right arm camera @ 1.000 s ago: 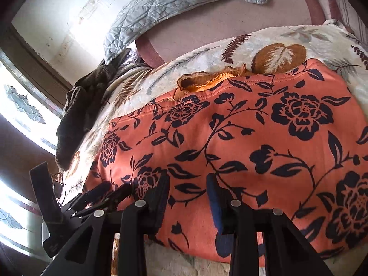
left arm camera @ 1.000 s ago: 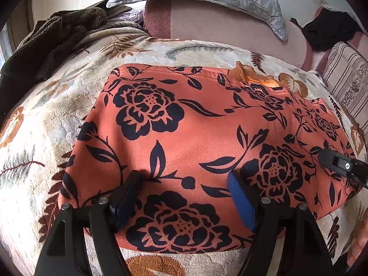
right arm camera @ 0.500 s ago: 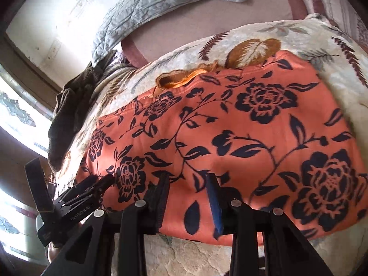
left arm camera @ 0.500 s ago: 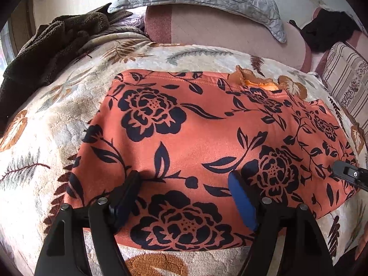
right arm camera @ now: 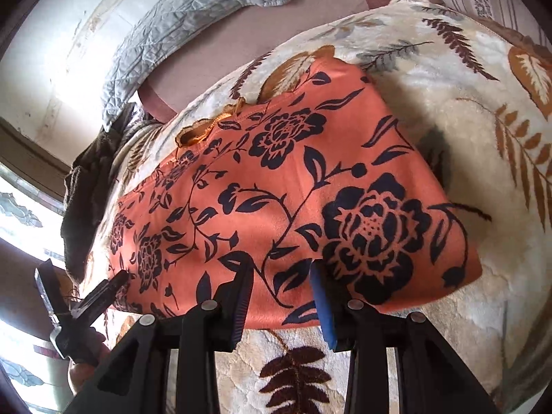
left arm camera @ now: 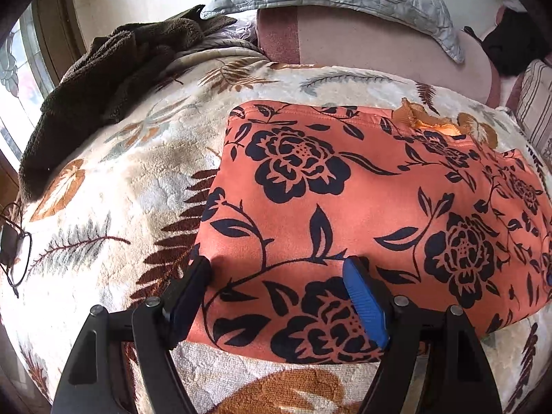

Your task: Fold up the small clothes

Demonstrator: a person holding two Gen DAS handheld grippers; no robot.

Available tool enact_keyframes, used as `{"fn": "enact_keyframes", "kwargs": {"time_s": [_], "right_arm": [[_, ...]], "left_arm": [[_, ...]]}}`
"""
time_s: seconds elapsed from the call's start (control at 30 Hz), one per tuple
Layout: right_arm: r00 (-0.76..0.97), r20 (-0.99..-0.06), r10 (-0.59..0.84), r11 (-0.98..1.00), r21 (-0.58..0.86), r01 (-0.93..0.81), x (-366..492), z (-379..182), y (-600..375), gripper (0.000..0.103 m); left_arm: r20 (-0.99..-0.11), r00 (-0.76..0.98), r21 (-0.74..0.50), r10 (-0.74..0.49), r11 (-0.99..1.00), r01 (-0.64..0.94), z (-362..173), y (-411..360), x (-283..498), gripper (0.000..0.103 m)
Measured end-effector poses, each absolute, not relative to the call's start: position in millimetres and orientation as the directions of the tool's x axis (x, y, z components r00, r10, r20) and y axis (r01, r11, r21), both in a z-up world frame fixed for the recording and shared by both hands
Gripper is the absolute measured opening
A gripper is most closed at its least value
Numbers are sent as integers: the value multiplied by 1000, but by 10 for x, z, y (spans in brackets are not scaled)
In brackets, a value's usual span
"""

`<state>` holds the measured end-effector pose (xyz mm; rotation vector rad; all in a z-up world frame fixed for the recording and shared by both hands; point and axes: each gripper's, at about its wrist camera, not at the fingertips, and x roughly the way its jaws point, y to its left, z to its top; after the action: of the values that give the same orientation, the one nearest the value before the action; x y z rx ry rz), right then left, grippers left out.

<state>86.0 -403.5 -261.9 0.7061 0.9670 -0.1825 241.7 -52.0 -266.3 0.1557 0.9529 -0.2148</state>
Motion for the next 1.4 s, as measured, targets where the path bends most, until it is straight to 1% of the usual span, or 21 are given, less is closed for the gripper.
{"fn": "enact_keyframes", "kwargs": {"time_s": [0.07, 0.1, 0.17, 0.23, 0.27, 0.3, 0.37, 0.43, 0.6, 0.67, 0.73, 0.83, 0.87, 0.97, 1.07, 1.13, 1.17, 1.27, 1.3, 1.37, 1.4], "right_arm": [[602, -782, 163, 732, 505, 457, 726, -2569, -4124, 40], [618, -772, 147, 724, 510, 464, 656, -2529, -4172, 46], [653, -751, 101, 716, 510, 476, 533, -2425, -4256, 49], [670, -739, 74, 702, 516, 491, 478, -2382, -4346, 49], [669, -740, 69, 693, 518, 501, 483, -2394, -4387, 49], [662, -746, 72, 683, 521, 512, 491, -2437, -4420, 49], [620, -779, 91, 659, 514, 549, 541, -2595, -4476, 49], [576, -811, 102, 637, 498, 589, 590, -2767, -4515, 46], [598, -796, 96, 658, 501, 562, 535, -2666, -4484, 46], [624, -773, 111, 644, 534, 547, 461, -2607, -4498, 47], [660, -741, 125, 617, 579, 533, 359, -2557, -4534, 47], [688, -705, 174, 575, 640, 510, 214, -2561, -4546, 52], [689, -698, 193, 559, 656, 507, 179, -2578, -4534, 54], [687, -685, 243, 511, 693, 509, 106, -2674, -4503, 54], [678, -687, 263, 491, 700, 518, 105, -2756, -4485, 54], [682, -681, 267, 478, 708, 520, 122, -2795, -4483, 54], [684, -678, 271, 469, 713, 521, 133, -2817, -4489, 54], [687, -670, 282, 422, 729, 538, 157, -2920, -4520, 54], [686, -668, 289, 406, 734, 544, 165, -2962, -4535, 54], [686, -667, 293, 386, 738, 553, 181, -3023, -4561, 54], [691, -662, 292, 381, 743, 551, 186, -3031, -4568, 54]], "left_arm": [[-812, 563, -6, -150, 968, 249, -2596, -469, 2384, 79], [-805, 571, -17, -159, 969, 246, -2561, -447, 2370, 79], [-791, 589, -33, -167, 972, 231, -2497, -409, 2350, 80], [-787, 592, -48, -172, 974, 219, -2480, -383, 2358, 84], [-794, 586, -45, -161, 977, 207, -2497, -373, 2375, 87], [-806, 575, -36, -143, 980, 193, -2532, -362, 2398, 87], [-836, 539, -6, -103, 984, 178, -2646, -353, 2459, 87], [-862, 504, 39, -51, 985, 166, -2773, -356, 2515, 89], [-874, 480, 6, -71, 988, 157, -2800, -321, 2534, 94], [-878, 475, 5, -63, 990, 142, -2829, -313, 2541, 99], [-875, 481, 11, -51, 992, 125, -2839, -320, 2526, 101], [-884, 465, 34, -40, 988, 149, -2773, -376, 2498, 101], [-877, 480, 52, -34, 985, 164, -2715, -394, 2482, 101], [-803, 596, 87, -9, 988, 131, -2489, -382, 2373, 101], [-762, 638, -2, -107, 987, 164, -2328, -351, 2276, 101], [-744, 652, -44, -148, 984, 173, -2312, -343, 2246, 101], [-754, 637, -55, -159, 982, 179, -2351, -357, 2261, 101], [-860, 491, -61, -140, 983, 172, -2646, -402, 2459, 101], [-886, 449, -39, -112, 985, 169, -2783, -422, 2512, 101], [-880, 472, 46, -50, 981, 190, -2831, -525, 2504, 103], [-876, 482, 66, -38, 978, 197, -2830, -574, 2492, 103]]}}
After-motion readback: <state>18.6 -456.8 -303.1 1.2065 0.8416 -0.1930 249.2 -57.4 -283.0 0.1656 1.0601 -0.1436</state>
